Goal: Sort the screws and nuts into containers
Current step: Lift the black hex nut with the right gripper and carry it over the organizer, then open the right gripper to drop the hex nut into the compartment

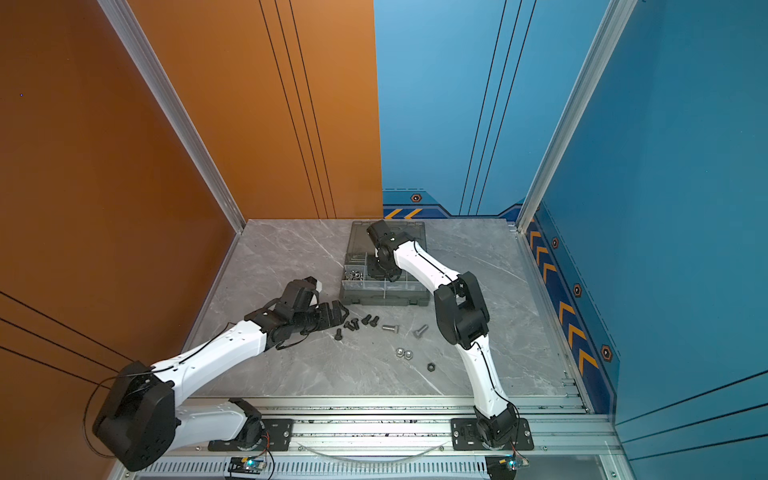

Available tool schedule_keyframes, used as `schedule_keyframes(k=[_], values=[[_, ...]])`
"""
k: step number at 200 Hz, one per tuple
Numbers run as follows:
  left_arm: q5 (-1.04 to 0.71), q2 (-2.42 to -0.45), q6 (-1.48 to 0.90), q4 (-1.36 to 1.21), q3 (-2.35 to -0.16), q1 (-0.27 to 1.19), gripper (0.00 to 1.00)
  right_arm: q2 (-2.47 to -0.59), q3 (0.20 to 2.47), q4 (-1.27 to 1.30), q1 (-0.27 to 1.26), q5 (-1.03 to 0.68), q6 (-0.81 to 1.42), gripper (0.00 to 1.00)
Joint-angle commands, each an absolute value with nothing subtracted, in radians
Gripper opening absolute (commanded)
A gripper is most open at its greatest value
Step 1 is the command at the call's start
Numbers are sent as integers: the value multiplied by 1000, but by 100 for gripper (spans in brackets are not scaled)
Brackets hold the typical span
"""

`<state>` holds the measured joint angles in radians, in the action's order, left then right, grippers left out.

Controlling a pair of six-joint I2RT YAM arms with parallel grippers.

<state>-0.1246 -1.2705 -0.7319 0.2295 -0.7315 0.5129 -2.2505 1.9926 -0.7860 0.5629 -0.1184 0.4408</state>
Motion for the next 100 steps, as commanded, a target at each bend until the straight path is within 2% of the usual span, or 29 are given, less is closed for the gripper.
schedule_keyframes(k=[1, 18, 54, 100], values=[[-121, -1253, -739, 258, -729, 520, 98, -2260, 2025, -822, 566, -82, 427, 2], [-119, -1248, -737, 259, -727, 519, 98, -2270, 2029, -823, 564, -81, 429, 3], [-116, -1244, -736, 259, -723, 518, 98, -2290, 2045, -828, 563, -81, 433, 12], [-112, -1236, -736, 258, -715, 517, 98, -2313, 2077, -842, 558, -80, 434, 15]])
